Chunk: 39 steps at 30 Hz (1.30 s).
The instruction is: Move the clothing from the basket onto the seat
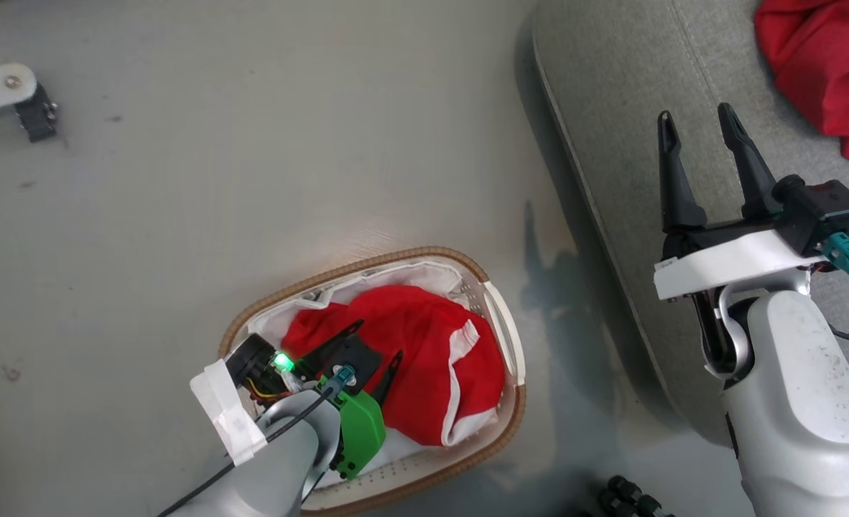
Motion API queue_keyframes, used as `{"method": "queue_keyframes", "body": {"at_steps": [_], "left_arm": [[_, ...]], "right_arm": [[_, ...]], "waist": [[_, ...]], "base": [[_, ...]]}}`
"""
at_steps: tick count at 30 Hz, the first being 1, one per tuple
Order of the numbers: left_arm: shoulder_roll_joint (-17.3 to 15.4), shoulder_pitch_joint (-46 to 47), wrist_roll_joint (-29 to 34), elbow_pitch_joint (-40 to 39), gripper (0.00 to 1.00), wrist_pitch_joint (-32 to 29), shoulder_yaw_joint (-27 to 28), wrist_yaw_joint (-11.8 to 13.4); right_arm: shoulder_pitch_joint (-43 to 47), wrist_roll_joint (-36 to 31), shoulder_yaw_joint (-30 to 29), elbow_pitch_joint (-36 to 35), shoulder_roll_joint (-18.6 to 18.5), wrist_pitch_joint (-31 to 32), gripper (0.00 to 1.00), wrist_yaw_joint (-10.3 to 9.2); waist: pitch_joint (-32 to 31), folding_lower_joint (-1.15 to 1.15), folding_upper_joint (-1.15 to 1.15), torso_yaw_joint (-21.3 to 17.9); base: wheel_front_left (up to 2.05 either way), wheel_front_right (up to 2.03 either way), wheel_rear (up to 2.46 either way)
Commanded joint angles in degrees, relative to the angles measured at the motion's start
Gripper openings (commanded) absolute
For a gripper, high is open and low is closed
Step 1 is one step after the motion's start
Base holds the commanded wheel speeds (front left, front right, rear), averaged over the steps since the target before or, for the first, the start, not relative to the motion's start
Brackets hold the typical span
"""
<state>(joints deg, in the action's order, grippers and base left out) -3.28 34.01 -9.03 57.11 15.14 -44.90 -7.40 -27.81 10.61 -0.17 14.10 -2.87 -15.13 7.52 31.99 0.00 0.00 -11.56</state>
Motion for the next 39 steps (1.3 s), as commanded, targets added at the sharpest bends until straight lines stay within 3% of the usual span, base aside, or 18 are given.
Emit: {"method": "queue_keyframes", "body": {"at_steps": [1,13,21,31,32,33,34,35,39], "left_arm": [[-0.8,1.9,-0.4,1.4,1.0,0.0,-0.8,-0.1],[-2.4,9.8,-2.6,12.6,1.0,-1.3,-4.4,0.0],[-3.7,13.6,-3.6,15.0,1.0,-2.1,-3.7,1.4],[-3.8,15.0,-4.5,16.1,1.0,-3.4,-4.2,1.4],[-3.6,14.9,-4.6,16.2,0.56,-3.4,-4.3,1.3],[-3.5,14.7,-4.7,16.2,0.42,-3.3,-4.3,1.3],[-3.3,14.5,-5.0,16.2,0.14,-3.1,-4.3,1.2],[-3.2,14.2,-5.2,16.2,0.0,-2.9,-4.2,1.1],[-2.3,12.9,-7.5,16.1,0.0,-2.0,-2.7,0.8]], "right_arm": [[-1.2,0.7,0.3,-0.5,0.0,0.0,1.0,-0.06],[-5.0,5.0,2.3,-3.0,-0.1,0.0,1.0,-0.06],[-6.2,6.6,3.2,-3.7,-0.1,0.0,1.0,-0.06],[-7.2,7.4,3.3,-3.7,-0.1,0.0,1.0,-0.06],[-7.3,7.4,3.2,-3.6,-0.1,0.0,1.0,-0.06],[-7.4,7.4,3.1,-3.6,-0.1,0.0,1.0,-0.06],[-7.4,7.3,3.0,-3.4,-0.1,0.0,1.0,-0.06],[-7.4,7.1,2.9,-3.3,-0.1,0.0,1.0,-0.06],[-6.9,6.3,2.6,-2.7,-0.1,0.0,1.0,-0.06]], "waist": [[7.9,0.0,0.0,-5.6],[16.8,0.0,0.0,-8.7],[20.6,0.0,0.0,-9.8],[22.3,0.0,0.0,-10.2],[22.3,0.0,0.0,-10.1],[22.2,0.0,0.0,-10.0],[22.0,0.0,0.0,-9.9],[21.7,0.0,0.0,-9.7],[20.1,0.0,0.0,-8.7]], "base": [[0.0,0.0,0.0],[0.0,0.0,0.0],[0.0,0.0,0.0],[0.0,0.0,0.0],[0.0,0.0,0.0],[0.0,0.0,0.0],[0.0,0.0,0.0],[0.0,0.0,0.0],[0.0,0.0,0.0]]}}
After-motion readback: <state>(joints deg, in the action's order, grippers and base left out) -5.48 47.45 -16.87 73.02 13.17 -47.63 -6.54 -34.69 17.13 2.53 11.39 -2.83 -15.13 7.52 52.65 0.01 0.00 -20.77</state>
